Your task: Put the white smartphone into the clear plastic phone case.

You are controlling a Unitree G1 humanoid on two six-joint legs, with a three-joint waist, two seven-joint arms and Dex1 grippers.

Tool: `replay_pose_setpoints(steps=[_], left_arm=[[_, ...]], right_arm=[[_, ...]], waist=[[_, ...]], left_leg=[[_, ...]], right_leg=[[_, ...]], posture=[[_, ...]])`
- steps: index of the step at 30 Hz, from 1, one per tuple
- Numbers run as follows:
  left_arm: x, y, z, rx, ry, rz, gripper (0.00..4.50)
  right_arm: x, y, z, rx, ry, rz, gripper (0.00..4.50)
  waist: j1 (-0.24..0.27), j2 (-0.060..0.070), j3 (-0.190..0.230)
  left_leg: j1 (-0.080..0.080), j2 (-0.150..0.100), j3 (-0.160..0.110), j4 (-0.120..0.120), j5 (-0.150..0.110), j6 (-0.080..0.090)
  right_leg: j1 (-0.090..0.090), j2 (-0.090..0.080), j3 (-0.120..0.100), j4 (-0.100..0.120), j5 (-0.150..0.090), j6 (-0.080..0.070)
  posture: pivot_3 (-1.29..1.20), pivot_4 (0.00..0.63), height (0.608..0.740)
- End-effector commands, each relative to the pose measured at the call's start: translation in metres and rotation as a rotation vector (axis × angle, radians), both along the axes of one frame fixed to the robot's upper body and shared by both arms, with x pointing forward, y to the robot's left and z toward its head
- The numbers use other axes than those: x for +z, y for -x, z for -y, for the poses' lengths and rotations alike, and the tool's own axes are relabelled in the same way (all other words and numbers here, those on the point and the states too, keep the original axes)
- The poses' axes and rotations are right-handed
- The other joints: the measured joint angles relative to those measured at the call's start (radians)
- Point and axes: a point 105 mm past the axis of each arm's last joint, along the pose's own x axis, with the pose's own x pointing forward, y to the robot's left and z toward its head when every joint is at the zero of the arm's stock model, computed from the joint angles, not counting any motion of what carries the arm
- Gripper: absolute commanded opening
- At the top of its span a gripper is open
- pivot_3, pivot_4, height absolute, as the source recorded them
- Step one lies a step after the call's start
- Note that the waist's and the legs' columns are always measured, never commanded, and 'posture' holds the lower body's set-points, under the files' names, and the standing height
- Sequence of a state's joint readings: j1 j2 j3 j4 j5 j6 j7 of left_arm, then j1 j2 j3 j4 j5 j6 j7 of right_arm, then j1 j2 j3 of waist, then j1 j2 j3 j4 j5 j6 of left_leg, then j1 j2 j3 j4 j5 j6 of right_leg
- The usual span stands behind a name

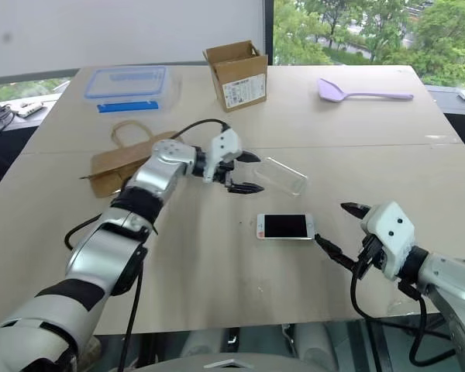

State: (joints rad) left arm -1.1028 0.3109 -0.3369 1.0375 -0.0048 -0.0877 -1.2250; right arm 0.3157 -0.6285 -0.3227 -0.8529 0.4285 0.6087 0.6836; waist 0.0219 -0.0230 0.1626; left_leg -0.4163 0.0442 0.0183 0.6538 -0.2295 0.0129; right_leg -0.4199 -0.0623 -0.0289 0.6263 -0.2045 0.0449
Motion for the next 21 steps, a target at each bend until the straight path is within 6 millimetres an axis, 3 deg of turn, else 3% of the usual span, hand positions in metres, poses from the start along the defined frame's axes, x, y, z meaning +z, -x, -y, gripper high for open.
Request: replay_pose_setpoints(steps=[1,5,6,11,15,21], left_arm=[[-0.002,-0.005,0.006,-0.032,-0.113,0.055,4.5],[-0.011,-0.008,0.008,-0.02,-0.217,0.047,2.68],[-0.013,-0.008,0.007,-0.019,-0.235,0.043,2.42],[-0.01,-0.007,0.008,0.007,-0.198,-0.027,0.02],[0.0,-0.005,0.003,-0.011,-0.142,-0.057,0.02],[0.014,0.003,-0.031,-0.045,-0.064,-0.124,0.02]], right_arm=[[0.011,0.005,-0.001,-0.054,0.01,0.065,4.47],[0.009,0.011,-0.004,-0.104,0.001,0.074,4.5],[0.008,0.012,-0.005,-0.112,-0.002,0.075,4.5],[0.004,0.017,-0.011,-0.132,-0.013,0.068,4.5],[0.002,0.018,-0.015,-0.125,-0.018,0.061,4.5],[-0.002,0.023,-0.019,-0.056,0.001,0.023,4.5]], waist=[[-0.007,-0.001,0.0],[-0.008,-0.001,0.001],[-0.008,-0.001,0.001],[-0.008,-0.001,0.001],[-0.008,-0.001,0.001],[-0.011,-0.001,0.001]], left_leg=[[0.0,0.0,0.0,0.0,0.0,0.0],[0.0,0.0,0.0,0.0,0.0,0.001],[0.0,0.0,0.0,0.0,0.0,0.001],[0.0,0.0,0.0,0.0,0.0,0.001],[0.0,0.0,0.0,0.0,0.0,0.001],[0.0,0.0,0.0,0.0,0.0,0.001]], right_leg=[[0.0,0.0,0.0,0.0,0.0,0.0],[0.0,0.0,0.0,0.0,0.0,0.0],[0.0,0.0,0.0,0.0,0.0,0.0],[0.0,0.0,0.0,0.0,0.0,0.0],[0.0,0.0,0.0,0.0,0.0,0.0],[-0.001,0.0,0.0,0.001,0.0,0.0]], posture=[[0.0,0.15,0.74],[0.0,0.15,0.74],[0.0,0.15,0.74],[0.0,0.15,0.74],[0.0,0.15,0.74],[0.0,0.15,0.74]])
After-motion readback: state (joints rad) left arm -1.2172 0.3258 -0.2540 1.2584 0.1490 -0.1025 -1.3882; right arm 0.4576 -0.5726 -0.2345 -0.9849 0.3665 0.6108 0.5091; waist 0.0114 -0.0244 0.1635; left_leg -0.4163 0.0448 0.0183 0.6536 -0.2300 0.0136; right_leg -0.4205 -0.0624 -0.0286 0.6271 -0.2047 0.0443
